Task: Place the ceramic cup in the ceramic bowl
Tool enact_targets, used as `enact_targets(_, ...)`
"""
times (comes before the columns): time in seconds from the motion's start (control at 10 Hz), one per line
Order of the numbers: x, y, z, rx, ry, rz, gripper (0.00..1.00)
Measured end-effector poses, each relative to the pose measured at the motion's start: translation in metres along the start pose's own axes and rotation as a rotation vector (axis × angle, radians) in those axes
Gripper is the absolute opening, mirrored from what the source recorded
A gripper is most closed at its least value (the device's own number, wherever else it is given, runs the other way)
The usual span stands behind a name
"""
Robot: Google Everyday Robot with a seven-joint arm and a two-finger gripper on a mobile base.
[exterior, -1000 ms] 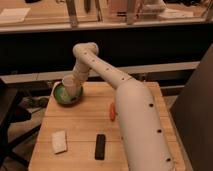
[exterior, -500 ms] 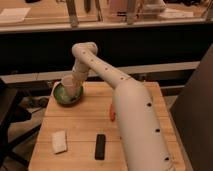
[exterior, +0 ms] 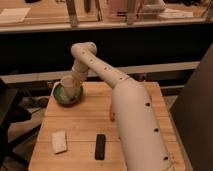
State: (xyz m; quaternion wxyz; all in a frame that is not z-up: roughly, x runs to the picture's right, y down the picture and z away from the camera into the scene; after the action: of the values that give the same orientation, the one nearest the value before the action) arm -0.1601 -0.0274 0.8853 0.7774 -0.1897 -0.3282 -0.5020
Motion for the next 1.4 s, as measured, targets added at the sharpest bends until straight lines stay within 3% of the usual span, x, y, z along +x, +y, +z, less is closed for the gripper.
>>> enact_targets(0.1,0.001,0.001,0.001,-0.001,0.008,-0.003,0.36)
enact_targets(0.3,0.001,0.001,0.005,-0.007,0.025,-0.017,0.21)
enact_targets(0.4,0.000,-0.001,0.007,-0.008,0.028,-0.027,0.20)
enact_targets(0.5,0.000,-0.003,0.008,-0.008,0.032,-0.037,0.24)
enact_targets(1.0,0.002,-0.005,0.012,-0.003,0.039,-0.058,0.75)
enact_targets(1.4,0.000,-0.012,0.014,0.007,0.038,-0.078,0.80)
